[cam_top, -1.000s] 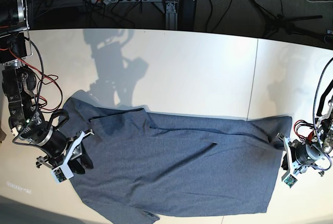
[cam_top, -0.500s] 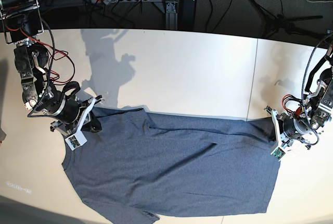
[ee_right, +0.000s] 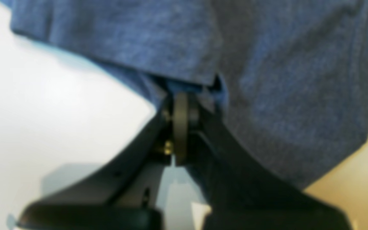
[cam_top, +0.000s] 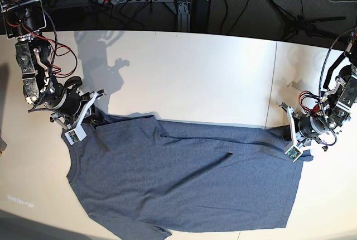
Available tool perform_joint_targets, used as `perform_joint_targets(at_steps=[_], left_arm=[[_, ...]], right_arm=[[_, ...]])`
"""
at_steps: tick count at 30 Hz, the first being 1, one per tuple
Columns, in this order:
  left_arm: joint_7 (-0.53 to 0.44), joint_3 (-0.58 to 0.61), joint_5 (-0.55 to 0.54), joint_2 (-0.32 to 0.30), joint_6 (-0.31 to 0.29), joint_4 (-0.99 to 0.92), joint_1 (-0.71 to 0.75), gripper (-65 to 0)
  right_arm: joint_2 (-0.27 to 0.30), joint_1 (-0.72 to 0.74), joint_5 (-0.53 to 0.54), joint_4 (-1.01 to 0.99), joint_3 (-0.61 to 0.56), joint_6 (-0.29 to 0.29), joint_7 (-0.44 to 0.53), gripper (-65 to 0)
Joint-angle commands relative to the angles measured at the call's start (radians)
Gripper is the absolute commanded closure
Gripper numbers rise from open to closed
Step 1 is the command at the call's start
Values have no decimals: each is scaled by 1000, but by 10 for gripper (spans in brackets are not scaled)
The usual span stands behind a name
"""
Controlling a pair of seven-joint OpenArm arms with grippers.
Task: Fold the T-shirt properly
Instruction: 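Lower the held shirt edge back onto the table with both grippers, then drag the shirt with both grippers toward the robot's base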
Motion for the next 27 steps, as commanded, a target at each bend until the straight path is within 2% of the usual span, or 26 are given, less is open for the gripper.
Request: perform_joint_targets(at_steps=[1, 5, 14, 19, 22, 24, 27], left_arm=[[-22, -12, 3, -18, -18, -3, -24, 0], [-74, -12, 32, -18, -17, -44, -25, 0], [-120, -12, 50, -3, -18, -176, -24, 0], [-126, -12, 50, -4, -17, -181, -26, 0], [-114, -21, 63, -8, -17, -179, -28, 0], [-67, -55, 60, -9, -18, -165, -27, 0], [-2, -133, 4, -19, -29, -126, -27, 0]], right_arm=[[17, 18, -12, -10, 10, 45, -5, 0], [27, 18, -11, -37, 11, 44, -4, 0], [120, 21, 14, -37, 17, 44, 3, 0], [124, 23, 45, -37, 17, 45, 3, 0], [125, 25, 50, -29, 18, 45, 3, 0], [128, 25, 84, -16, 24, 45, 3, 0], [128, 24, 108, 19, 56, 46, 2, 0]])
